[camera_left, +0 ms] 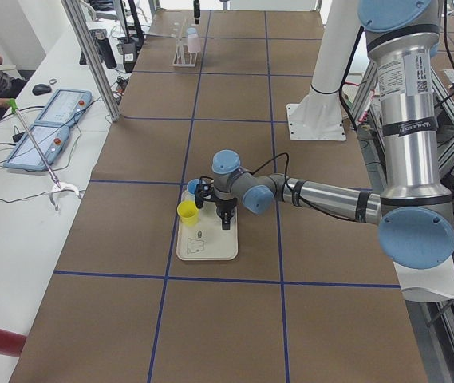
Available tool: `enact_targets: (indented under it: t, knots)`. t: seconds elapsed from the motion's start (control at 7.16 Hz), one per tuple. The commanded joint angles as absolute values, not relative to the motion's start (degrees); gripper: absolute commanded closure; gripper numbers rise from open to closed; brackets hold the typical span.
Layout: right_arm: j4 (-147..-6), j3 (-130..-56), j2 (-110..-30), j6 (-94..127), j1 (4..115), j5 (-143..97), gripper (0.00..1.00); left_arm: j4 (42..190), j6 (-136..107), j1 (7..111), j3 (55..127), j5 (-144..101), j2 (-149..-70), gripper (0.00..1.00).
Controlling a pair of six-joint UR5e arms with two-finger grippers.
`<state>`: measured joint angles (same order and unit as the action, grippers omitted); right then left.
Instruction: Transfer IKEA cup to right arm and place on rack
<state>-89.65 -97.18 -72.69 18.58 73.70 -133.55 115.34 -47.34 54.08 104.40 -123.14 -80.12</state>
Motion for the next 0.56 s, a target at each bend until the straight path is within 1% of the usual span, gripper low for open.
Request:
enact_targets:
  t: [0.0, 0.28, 0.42]
  knots:
    - [-89.65, -97.21, -72.60, 18.63, 73.65, -133.94, 0.01, 115.31, -47.37, 53.88, 104.50, -126.62, -79.72, 1.00]
    - [-89.65, -97.21, -72.60, 18.63, 73.65, -134.12, 0.01, 115.31, -46.94, 55.88, 107.03, -132.07, -78.76, 1.00]
    - [-89.65, -97.21, -72.60, 18.63, 73.65, -134.12, 0.01, 115.05, -46.50, 61.38, 109.83, -132.53, -76.75, 1.00]
